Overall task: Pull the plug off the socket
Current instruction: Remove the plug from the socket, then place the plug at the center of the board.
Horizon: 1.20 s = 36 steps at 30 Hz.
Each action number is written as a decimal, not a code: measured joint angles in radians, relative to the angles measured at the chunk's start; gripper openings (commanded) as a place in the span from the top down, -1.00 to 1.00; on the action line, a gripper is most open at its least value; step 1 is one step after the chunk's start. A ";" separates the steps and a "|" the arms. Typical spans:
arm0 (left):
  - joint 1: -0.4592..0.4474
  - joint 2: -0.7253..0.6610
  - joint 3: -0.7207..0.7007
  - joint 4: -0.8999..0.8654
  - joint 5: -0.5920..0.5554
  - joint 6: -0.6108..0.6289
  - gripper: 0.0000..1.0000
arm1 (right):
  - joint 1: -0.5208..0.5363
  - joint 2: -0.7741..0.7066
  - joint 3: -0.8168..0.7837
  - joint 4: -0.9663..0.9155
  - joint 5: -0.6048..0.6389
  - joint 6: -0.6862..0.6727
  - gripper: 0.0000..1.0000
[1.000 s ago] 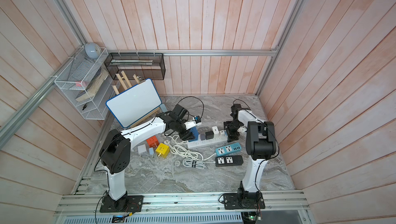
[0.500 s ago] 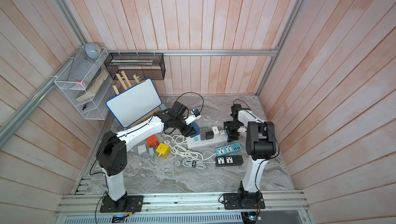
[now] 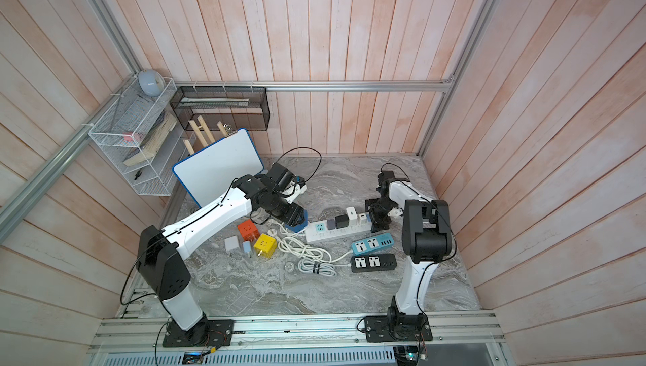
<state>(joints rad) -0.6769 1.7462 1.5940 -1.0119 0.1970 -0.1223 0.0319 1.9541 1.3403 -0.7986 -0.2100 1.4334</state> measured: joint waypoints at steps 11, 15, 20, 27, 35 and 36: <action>0.017 -0.064 -0.130 -0.259 0.000 -0.151 1.00 | -0.006 -0.010 -0.021 0.036 -0.015 -0.013 1.00; 0.024 -0.071 -0.174 -0.325 0.003 -0.188 1.00 | -0.006 -0.013 -0.026 0.042 -0.017 -0.013 1.00; 0.024 -0.076 -0.236 -0.372 0.006 -0.221 1.00 | -0.006 -0.013 -0.026 0.042 -0.017 -0.014 1.00; 0.018 -0.069 -0.294 -0.376 0.006 -0.231 1.00 | -0.007 -0.013 -0.026 0.042 -0.019 -0.015 1.00; -0.002 -0.024 -0.360 -0.326 0.001 -0.240 1.00 | -0.007 -0.013 -0.026 0.042 -0.020 -0.016 1.00; -0.003 -0.015 -0.363 -0.319 -0.003 -0.240 1.00 | -0.007 -0.013 -0.027 0.043 -0.020 -0.016 1.00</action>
<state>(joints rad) -0.6796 1.7313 1.2312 -1.3308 0.1944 -0.3618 0.0246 1.9411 1.3132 -0.7559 -0.2302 1.4170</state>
